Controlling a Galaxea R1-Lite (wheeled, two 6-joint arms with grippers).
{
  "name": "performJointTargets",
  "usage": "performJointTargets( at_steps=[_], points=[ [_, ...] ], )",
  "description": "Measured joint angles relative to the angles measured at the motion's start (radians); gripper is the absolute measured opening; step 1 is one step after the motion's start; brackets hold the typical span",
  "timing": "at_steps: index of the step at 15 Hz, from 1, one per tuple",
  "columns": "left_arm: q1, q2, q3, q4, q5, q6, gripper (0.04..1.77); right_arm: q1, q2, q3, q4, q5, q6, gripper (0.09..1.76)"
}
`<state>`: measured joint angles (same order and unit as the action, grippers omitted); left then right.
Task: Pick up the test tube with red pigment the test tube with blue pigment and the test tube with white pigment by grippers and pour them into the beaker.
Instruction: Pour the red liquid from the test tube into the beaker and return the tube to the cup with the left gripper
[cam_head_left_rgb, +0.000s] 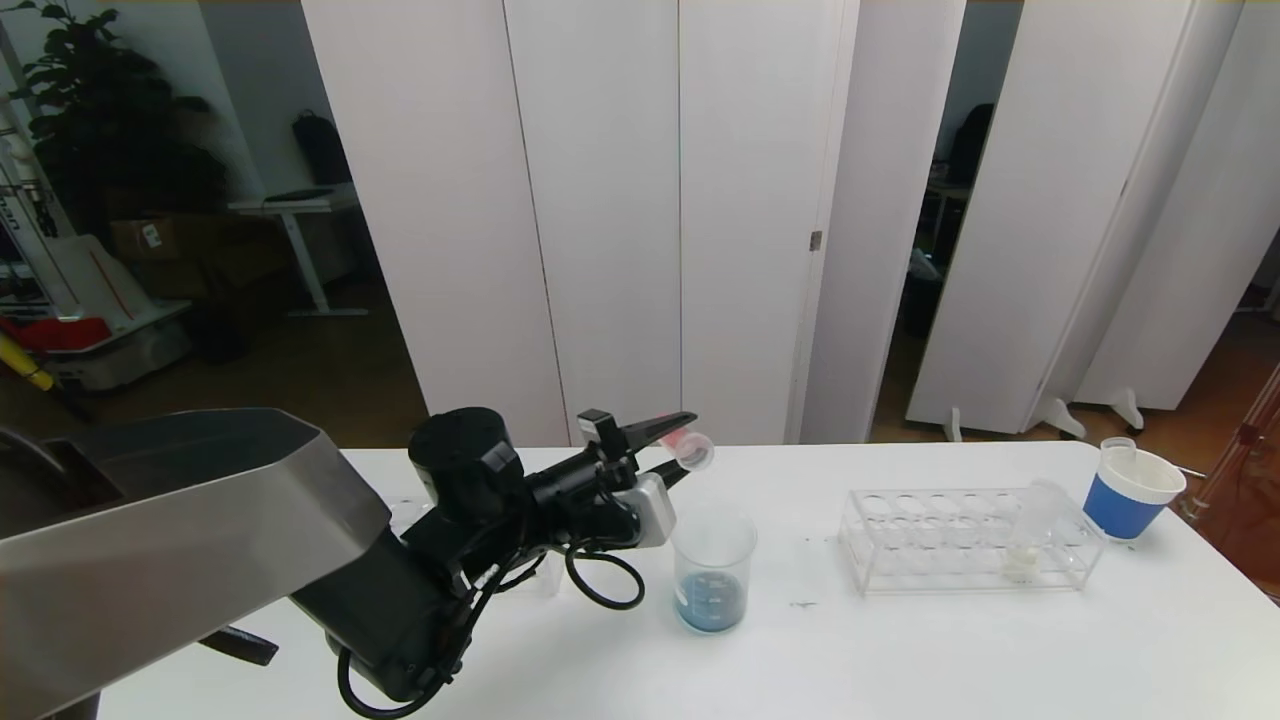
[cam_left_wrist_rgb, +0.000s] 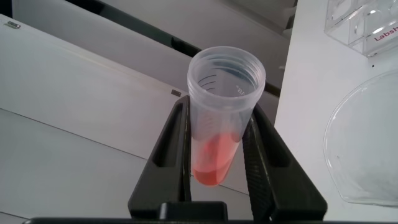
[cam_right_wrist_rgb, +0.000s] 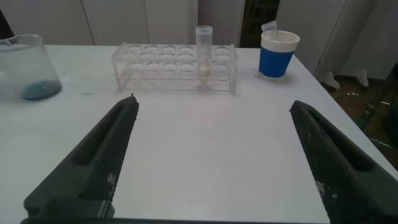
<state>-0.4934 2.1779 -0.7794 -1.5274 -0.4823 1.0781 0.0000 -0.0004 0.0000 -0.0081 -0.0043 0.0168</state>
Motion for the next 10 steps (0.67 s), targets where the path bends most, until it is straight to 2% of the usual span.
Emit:
performJointTargets(
  at_steps=[4, 10],
  points=[
    [0.011, 0.017, -0.019, -0.007, -0.028, 0.06, 0.57, 0.0, 0.0, 0.0, 0.0, 0.0, 0.0, 1.75],
    [0.019, 0.045, -0.044, -0.009, -0.054, 0.091, 0.57, 0.0, 0.0, 0.0, 0.0, 0.0, 0.0, 1.75]
  ],
)
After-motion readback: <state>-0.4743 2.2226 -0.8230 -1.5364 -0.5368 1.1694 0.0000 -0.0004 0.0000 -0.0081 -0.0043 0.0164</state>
